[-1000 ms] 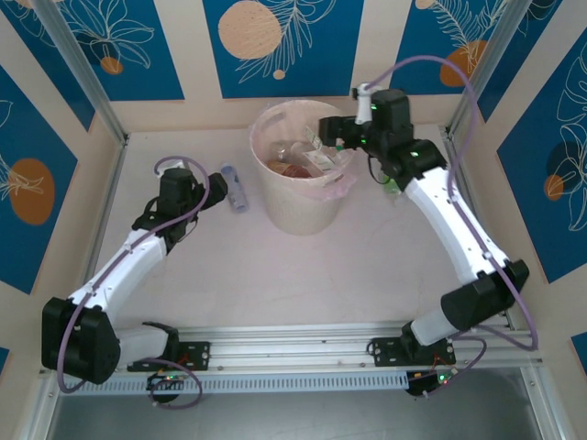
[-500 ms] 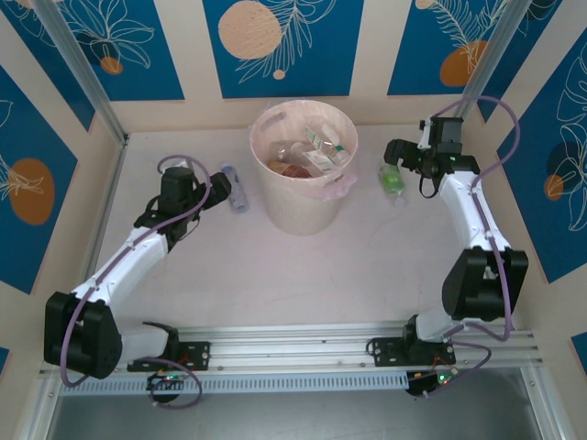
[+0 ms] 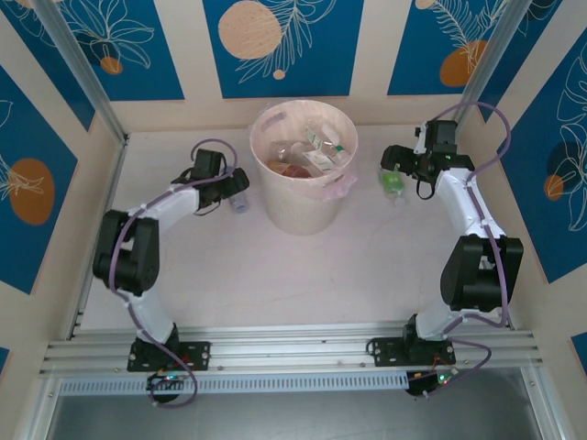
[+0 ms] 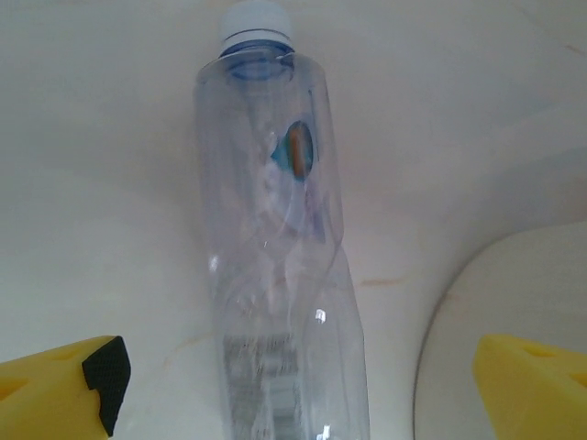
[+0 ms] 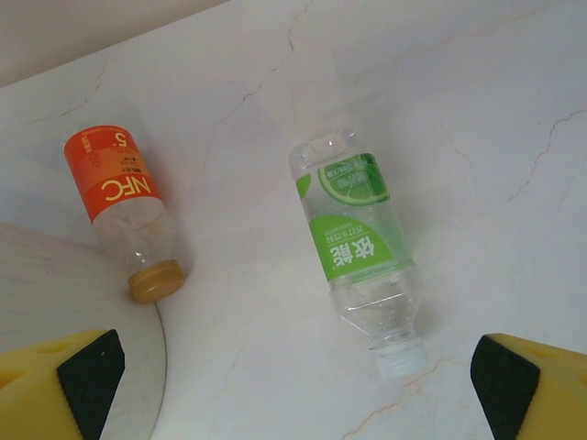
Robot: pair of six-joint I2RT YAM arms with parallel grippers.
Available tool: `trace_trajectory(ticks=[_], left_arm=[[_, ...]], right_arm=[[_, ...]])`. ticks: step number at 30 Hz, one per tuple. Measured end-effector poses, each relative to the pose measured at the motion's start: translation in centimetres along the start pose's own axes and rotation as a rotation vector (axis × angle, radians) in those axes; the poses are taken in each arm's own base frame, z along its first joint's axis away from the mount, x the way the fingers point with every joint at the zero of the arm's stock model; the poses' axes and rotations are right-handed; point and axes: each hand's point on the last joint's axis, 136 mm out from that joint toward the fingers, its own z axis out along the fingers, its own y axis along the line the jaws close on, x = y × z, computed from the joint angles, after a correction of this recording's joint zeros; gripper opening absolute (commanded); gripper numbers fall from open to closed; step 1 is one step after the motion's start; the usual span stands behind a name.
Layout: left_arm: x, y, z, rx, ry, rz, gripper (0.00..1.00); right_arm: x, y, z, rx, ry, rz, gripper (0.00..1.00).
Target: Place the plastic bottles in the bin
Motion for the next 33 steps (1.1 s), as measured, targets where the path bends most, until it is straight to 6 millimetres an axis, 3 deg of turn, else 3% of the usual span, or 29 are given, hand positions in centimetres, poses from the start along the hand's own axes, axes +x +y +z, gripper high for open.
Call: trace_trajectory(ticks=[9, 18, 27, 33], left_arm=[[0.2, 0.5, 5.6, -0.090, 0.108, 0.035, 0.82], [2.1, 2.4, 6.1, -0.143, 0.155, 0.096, 0.65], [2.7, 2.9, 3.8, -0.126, 0.152, 0.141, 0.46], [1.1, 1.7, -0.7, -0.073, 0.071, 0.154, 0.46]], right_arm=[[2.0, -0.4, -0.2, 0.004, 0.031, 0.010, 1.00], [1.6, 0.2, -2.2, -0.032, -0.019, 0.017, 1.00], [2.0, 0.1, -2.7, -0.038, -0.037, 0.043, 1.00], [2.1, 0.0, -3.5, -0.046, -0.055, 0.059, 1.00]])
